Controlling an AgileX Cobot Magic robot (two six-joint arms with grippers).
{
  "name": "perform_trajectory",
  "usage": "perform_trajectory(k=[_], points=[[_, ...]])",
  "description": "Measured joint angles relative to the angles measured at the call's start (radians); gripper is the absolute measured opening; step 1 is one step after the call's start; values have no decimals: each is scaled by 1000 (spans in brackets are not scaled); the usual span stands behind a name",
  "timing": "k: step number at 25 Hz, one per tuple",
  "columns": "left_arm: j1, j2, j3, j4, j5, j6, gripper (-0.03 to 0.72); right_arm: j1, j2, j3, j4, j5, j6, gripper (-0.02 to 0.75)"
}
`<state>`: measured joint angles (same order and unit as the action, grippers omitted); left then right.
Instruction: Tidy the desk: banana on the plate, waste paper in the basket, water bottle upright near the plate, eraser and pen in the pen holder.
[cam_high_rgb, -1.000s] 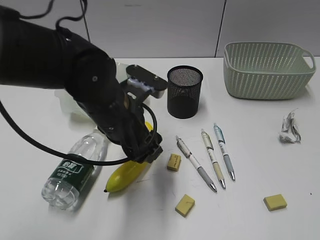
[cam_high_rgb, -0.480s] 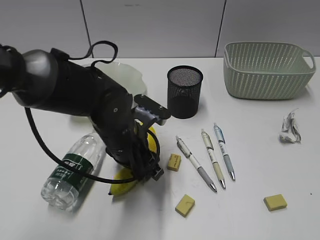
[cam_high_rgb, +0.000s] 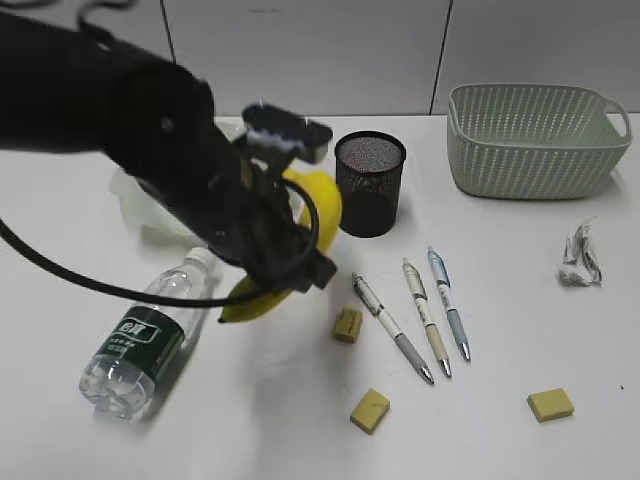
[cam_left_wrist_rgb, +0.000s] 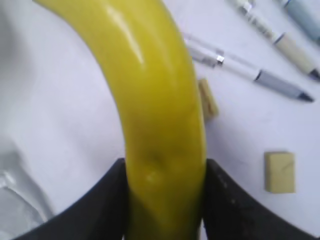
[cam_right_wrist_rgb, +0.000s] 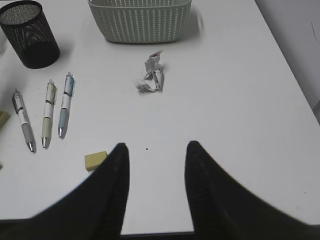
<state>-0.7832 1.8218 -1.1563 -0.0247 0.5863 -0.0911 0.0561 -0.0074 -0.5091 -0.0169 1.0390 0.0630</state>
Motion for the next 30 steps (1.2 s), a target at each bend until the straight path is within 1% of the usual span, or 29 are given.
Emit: perform_trajectory(k=[2, 4, 5, 7, 9, 11, 13, 16, 20, 21, 24, 26, 27, 30], points=[[3, -95, 0, 4, -6, 0, 322, 0, 0, 0, 0, 0, 0, 308], [23, -161, 0, 25, -32, 0, 322, 0, 0, 0, 1, 0, 0, 308], [49, -182, 0, 31, -57, 0, 322, 0, 0, 0, 1, 0, 0, 308], [121, -189, 0, 45, -118, 0, 322, 0, 0, 0, 1, 0, 0, 308], [214, -160, -5, 54, -159, 0, 322, 0, 0, 0, 2, 0, 0, 308], [287, -103, -35, 67, -166, 0, 322, 0, 0, 0, 2, 0, 0, 308], [331, -26, -76, 83, -164, 1, 322, 0, 0, 0, 2, 0, 0, 308], [349, 84, -167, 92, -138, 1, 322, 0, 0, 0, 2, 0, 0, 308], [349, 191, -289, 96, -68, 3, 328, 0, 0, 0, 2, 0, 0, 308], [349, 204, -309, 98, -55, 3, 344, 0, 0, 0, 3, 0, 0, 308], [349, 212, -336, 114, -34, 3, 472, 0, 0, 0, 4, 0, 0, 308], [349, 211, -339, 124, -24, 3, 537, 0, 0, 0, 7, 0, 0, 308], [349, 211, -339, 128, -8, 3, 557, 0, 0, 0, 7, 0, 0, 308], [349, 200, -336, 132, 47, 3, 573, 0, 0, 0, 8, 0, 0, 308]])
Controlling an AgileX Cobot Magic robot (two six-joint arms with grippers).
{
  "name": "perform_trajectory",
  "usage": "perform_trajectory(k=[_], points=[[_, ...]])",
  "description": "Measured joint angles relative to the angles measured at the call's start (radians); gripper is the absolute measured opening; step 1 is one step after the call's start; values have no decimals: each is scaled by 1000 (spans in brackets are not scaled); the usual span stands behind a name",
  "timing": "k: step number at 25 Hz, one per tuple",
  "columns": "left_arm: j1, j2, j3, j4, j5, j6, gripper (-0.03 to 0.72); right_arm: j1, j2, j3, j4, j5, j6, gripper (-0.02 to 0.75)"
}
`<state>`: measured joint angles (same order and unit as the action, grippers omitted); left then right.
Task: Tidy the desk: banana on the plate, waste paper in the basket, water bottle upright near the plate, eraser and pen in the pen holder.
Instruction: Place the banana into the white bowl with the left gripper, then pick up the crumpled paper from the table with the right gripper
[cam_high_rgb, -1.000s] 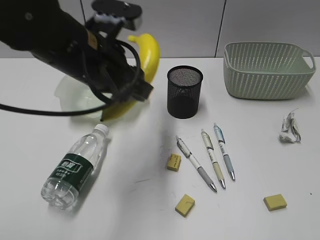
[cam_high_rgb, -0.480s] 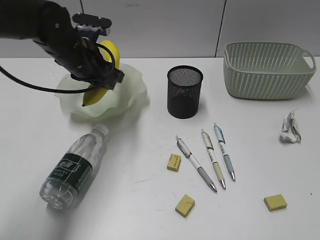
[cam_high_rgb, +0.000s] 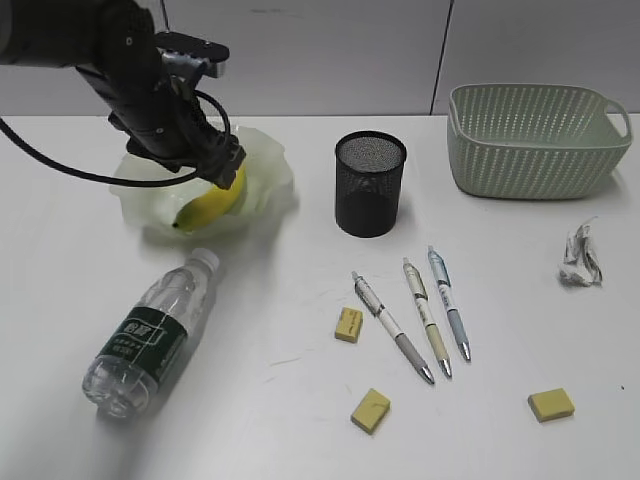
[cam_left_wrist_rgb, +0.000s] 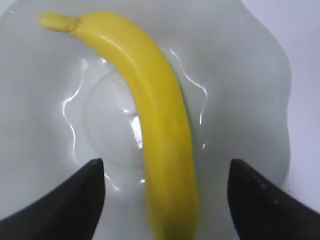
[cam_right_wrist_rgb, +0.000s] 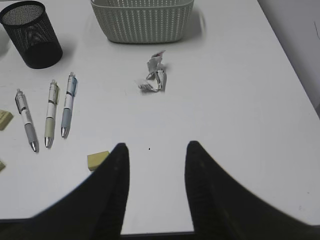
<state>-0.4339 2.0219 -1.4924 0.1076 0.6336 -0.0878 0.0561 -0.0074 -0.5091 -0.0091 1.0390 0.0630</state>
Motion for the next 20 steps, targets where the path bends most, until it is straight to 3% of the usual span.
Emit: perform_trajectory(k=[4, 9, 13, 16, 20], points=[[0, -162, 147, 0, -10, 0, 550, 0, 0, 0, 1, 0, 0, 308], [0, -633, 557, -4, -73, 0, 504, 0, 0, 0, 1, 0, 0, 308], [0, -1059, 799, -25, 53, 0, 499, 0, 0, 0, 2, 0, 0, 308], [0, -1401, 880, -37, 202, 0, 499, 0, -1, 0, 2, 0, 0, 308], [0, -1695, 924, -41, 362, -14, 499, -1, -1, 0, 2, 0, 0, 308]])
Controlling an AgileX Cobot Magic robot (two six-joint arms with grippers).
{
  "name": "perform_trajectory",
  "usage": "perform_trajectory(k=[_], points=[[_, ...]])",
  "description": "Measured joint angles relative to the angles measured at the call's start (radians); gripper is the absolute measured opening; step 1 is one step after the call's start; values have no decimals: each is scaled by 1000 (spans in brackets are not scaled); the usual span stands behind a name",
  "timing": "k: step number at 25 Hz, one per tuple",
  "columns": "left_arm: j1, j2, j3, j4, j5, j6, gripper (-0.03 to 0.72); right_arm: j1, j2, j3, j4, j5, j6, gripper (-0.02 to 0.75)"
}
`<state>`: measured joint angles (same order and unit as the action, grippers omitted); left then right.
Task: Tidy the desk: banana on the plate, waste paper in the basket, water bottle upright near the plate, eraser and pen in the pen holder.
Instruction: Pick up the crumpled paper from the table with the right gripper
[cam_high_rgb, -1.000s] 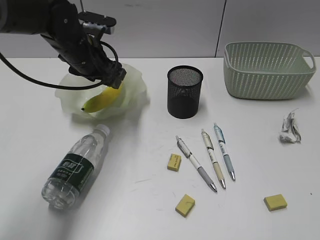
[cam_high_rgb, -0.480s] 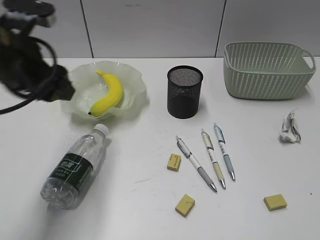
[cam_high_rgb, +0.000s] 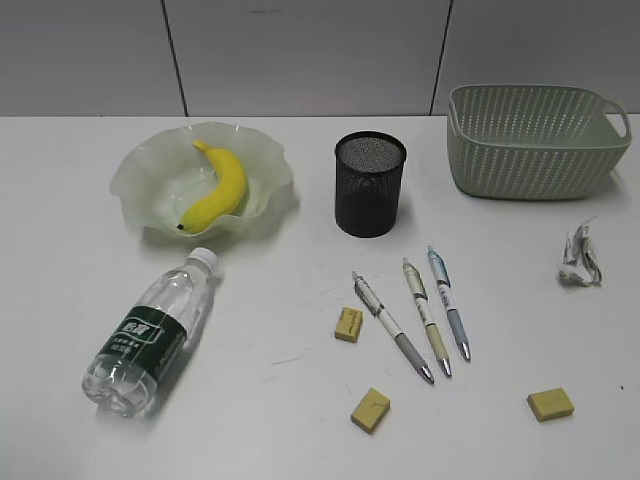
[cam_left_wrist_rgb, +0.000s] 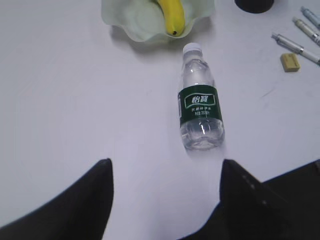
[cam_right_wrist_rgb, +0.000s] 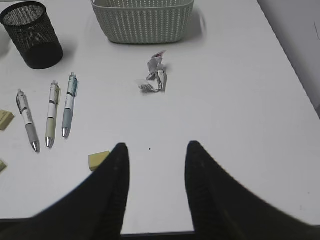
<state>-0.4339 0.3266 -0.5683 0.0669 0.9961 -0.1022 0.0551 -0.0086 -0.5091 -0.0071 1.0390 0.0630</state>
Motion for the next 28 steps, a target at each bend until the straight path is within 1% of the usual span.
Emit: perform_trajectory(k=[3, 5, 7, 9, 11, 13, 15, 17, 20, 22, 25, 28], points=[[0, -152, 15, 0, 57, -46, 491, 0, 0, 0, 1, 0, 0, 308], [0, -220, 24, 3, 59, -59, 477, 0, 0, 0, 7, 0, 0, 308], [0, -267, 29, 5, 59, -66, 463, 0, 0, 0, 14, -2, -23, 308], [0, -292, 29, 6, 59, -68, 452, 0, 14, -7, 48, -16, -72, 308], [0, -304, 29, 7, 59, -68, 442, 0, 81, -20, 80, -56, -126, 308], [0, -306, 29, 7, 59, -71, 437, 0, 187, -26, 88, -131, -148, 308], [0, -306, 29, 7, 59, -71, 434, 0, 356, -32, 91, -217, -146, 316], [15, -314, 29, 7, 59, -71, 434, 0, 552, -36, 90, -297, -106, 363], [86, -332, 30, 7, 59, -71, 433, 0, 909, -72, 84, -425, -63, 477], [135, -332, 30, 7, 59, -71, 433, 0, 1133, -127, 82, -508, -48, 526], [193, -332, 30, 8, 59, -71, 433, 0, 1422, -247, 69, -588, -8, 552], [247, -332, 30, 10, 59, -71, 428, 0, 1657, -392, 58, -601, 23, 554]])
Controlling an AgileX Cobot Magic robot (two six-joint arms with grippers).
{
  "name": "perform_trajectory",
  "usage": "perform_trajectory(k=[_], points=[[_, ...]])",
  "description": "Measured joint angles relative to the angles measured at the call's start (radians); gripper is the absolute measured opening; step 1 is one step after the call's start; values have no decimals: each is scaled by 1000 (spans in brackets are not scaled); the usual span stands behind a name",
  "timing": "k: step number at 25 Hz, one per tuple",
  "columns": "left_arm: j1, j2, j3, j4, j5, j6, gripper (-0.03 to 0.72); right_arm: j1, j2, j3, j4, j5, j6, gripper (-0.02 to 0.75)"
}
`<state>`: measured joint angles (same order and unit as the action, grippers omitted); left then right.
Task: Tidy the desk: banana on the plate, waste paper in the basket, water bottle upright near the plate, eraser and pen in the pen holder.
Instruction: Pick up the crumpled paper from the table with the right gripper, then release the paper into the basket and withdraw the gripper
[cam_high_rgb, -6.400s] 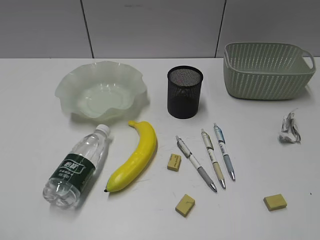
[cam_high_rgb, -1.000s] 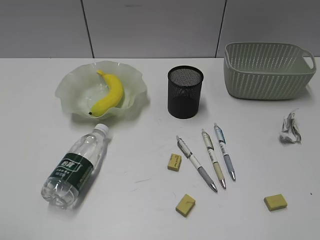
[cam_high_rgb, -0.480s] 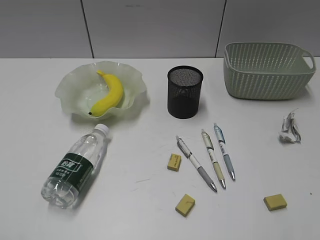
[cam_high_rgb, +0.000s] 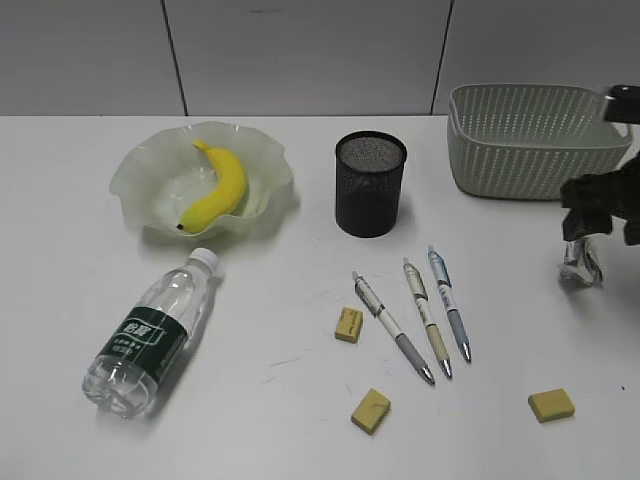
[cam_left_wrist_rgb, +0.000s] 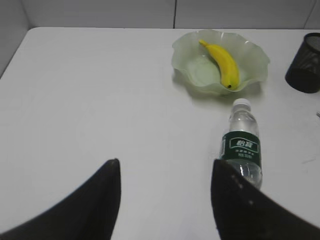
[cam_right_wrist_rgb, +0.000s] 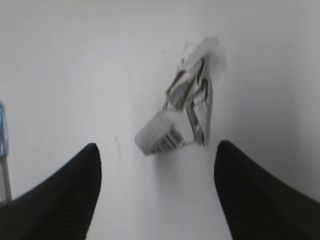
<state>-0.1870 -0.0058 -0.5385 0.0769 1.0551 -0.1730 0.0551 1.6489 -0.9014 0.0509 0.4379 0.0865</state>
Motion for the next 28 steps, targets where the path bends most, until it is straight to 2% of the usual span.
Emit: perform_trajectory(k=[4, 8, 9, 10, 12, 13, 15, 18, 22, 24, 28], points=[[57, 0, 0, 0, 0, 0, 418, 0, 221, -158, -28, 17, 57, 557], [76, 0, 0, 0, 0, 0, 415, 0, 345, -241, -121, 36, 155, 538], [77, 0, 0, 0, 0, 0, 415, 0, 359, -250, -150, 40, 183, 498], [77, 0, 0, 1, 0, 0, 415, 0, 370, -256, -174, 45, 201, 424], [77, 0, 0, 1, 0, 0, 415, 0, 373, -259, -206, 64, 220, 202], [77, 0, 0, 1, 0, 0, 415, -1, 367, -260, -218, 71, 224, 118], [77, 0, 0, 1, 0, 0, 415, -2, 329, -249, -233, 96, 226, 50], [78, 0, 0, 1, 0, 0, 414, -1, 181, -176, -240, 71, 222, 29], [78, 0, 0, 1, 0, 0, 414, -2, -28, -127, -255, -114, 192, 27], [78, 0, 0, 1, 0, 0, 414, -2, -27, -193, -266, -170, 187, 27], [78, 0, 0, 1, 0, 0, 414, -2, 134, -408, -268, -209, 184, 25]])
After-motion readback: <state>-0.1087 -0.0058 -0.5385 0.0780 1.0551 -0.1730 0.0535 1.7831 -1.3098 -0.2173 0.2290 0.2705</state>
